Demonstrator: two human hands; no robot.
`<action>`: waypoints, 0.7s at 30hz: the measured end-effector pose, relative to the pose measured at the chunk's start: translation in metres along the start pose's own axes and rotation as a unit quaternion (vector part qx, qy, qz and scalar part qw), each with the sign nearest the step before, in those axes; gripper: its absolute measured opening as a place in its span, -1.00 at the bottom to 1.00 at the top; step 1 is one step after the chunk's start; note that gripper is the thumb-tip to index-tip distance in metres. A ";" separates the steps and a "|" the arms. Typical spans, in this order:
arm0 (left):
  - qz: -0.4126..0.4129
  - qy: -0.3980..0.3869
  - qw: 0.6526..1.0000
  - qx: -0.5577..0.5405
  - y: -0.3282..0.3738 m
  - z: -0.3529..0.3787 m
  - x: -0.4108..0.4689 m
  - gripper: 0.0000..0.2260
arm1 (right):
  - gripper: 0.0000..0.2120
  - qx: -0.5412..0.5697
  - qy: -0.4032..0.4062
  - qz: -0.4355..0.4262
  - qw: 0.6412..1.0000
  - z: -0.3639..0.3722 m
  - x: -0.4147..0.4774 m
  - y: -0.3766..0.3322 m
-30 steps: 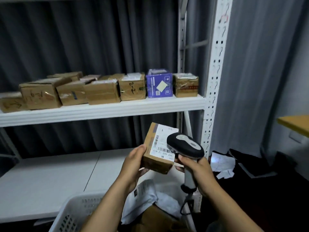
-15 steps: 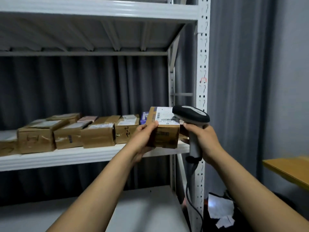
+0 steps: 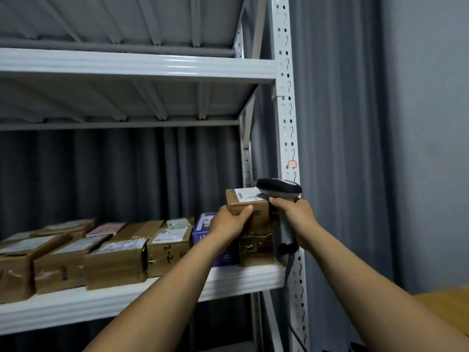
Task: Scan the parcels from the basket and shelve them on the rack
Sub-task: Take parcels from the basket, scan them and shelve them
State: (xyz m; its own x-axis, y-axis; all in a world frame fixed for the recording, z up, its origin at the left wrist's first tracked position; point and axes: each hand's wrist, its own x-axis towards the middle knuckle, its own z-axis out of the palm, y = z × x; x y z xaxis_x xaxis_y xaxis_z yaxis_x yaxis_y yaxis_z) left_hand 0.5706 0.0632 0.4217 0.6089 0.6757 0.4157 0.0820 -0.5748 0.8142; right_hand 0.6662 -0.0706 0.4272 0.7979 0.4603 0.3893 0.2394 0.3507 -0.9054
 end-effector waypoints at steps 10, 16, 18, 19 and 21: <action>0.209 0.009 0.907 0.365 -0.031 0.004 0.007 -0.13 | -0.87 -0.077 -0.011 -0.005 0.997 -0.014 0.015 0.021; 0.263 0.010 0.848 0.459 -0.035 0.009 0.015 -0.16 | -0.84 -0.062 -0.036 -0.014 0.997 -0.033 0.009 0.013; 0.277 0.008 0.840 0.466 -0.038 0.010 0.017 -0.18 | -0.88 -0.058 -0.026 -0.021 0.998 -0.039 0.006 0.010; 0.283 0.006 0.836 0.470 -0.038 0.011 0.018 -0.19 | -0.90 -0.065 -0.017 -0.027 0.997 -0.043 0.006 0.009; 0.287 0.005 0.834 0.471 -0.037 0.012 0.020 -0.20 | -0.93 -0.099 0.004 -0.041 0.994 -0.048 0.006 0.008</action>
State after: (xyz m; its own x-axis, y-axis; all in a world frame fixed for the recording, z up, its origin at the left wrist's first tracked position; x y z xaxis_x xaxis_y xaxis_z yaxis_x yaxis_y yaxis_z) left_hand 0.5896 0.0920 0.3952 0.7554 0.1645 0.6343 0.3644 -0.9100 -0.1979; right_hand 0.6992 -0.1047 0.4141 0.7754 0.4293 0.4630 0.4079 0.2192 -0.8863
